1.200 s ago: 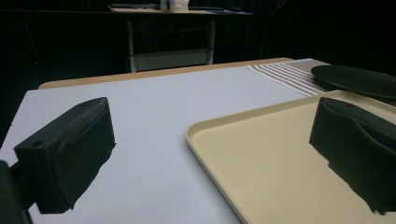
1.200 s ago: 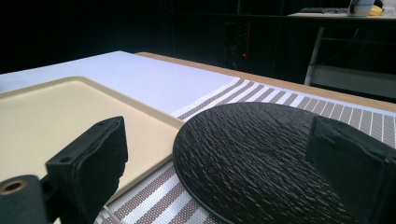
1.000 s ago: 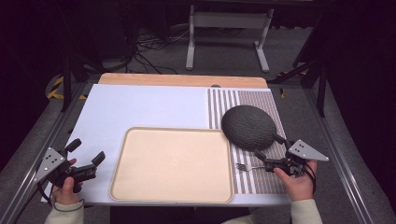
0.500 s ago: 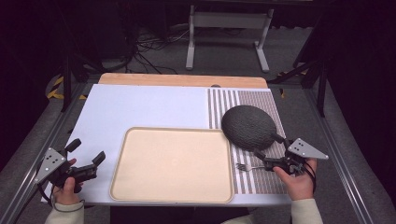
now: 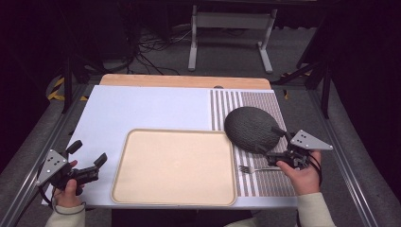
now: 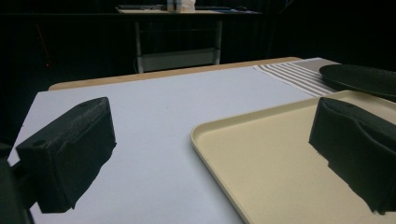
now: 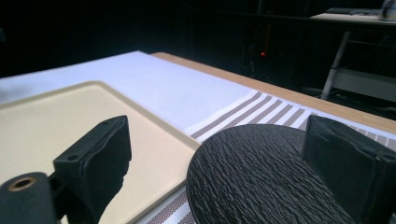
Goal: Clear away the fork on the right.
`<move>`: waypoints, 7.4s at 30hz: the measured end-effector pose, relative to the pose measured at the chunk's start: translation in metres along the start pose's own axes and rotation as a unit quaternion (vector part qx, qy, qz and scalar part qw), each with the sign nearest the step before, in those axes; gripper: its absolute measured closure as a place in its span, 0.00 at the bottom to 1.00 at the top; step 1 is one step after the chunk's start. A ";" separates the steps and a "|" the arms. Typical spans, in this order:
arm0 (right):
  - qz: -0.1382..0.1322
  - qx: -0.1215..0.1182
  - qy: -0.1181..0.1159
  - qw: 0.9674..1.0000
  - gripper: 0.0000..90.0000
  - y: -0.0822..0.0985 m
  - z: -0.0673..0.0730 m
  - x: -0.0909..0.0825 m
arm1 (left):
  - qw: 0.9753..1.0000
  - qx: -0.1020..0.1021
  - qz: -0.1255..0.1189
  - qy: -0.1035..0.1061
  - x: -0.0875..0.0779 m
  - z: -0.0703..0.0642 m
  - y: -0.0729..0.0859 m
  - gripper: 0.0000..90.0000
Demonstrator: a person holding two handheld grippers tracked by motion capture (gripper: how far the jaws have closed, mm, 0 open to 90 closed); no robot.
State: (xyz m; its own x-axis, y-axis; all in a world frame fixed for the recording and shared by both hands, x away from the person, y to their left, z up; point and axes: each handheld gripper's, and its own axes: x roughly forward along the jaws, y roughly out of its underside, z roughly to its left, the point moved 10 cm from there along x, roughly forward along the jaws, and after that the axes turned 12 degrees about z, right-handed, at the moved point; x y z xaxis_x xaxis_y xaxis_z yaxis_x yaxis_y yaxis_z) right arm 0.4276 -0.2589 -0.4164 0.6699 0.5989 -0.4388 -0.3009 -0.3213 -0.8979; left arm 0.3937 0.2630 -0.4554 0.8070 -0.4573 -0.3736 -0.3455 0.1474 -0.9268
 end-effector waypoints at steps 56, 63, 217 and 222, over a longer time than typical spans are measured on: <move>0.364 -0.214 -0.069 0.904 0.09 0.049 0.010 0.036 | 1.000 0.003 0.008 -0.005 0.002 0.003 0.003 0.01; 0.399 -0.229 -0.084 0.884 0.09 0.060 0.013 0.038 | 1.000 0.003 0.008 -0.006 0.002 0.003 0.003 0.01; 0.480 0.155 -0.101 0.858 0.93 -0.003 0.084 0.057 | 1.000 0.007 0.009 -0.010 0.005 0.001 0.005 0.01; 0.484 0.160 -0.099 0.855 0.93 -0.003 0.087 0.063 | 1.000 0.007 0.009 -0.010 0.005 0.001 0.005 0.01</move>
State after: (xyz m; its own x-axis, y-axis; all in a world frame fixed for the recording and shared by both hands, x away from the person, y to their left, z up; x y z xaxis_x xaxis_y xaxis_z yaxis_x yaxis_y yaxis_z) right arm 0.4115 -0.1567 -0.4447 -0.1161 0.2898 -0.9500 -0.8408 -0.5378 -0.0613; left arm 0.3963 0.2627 -0.4618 0.8106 -0.4363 -0.3907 -0.3535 0.1674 -0.9203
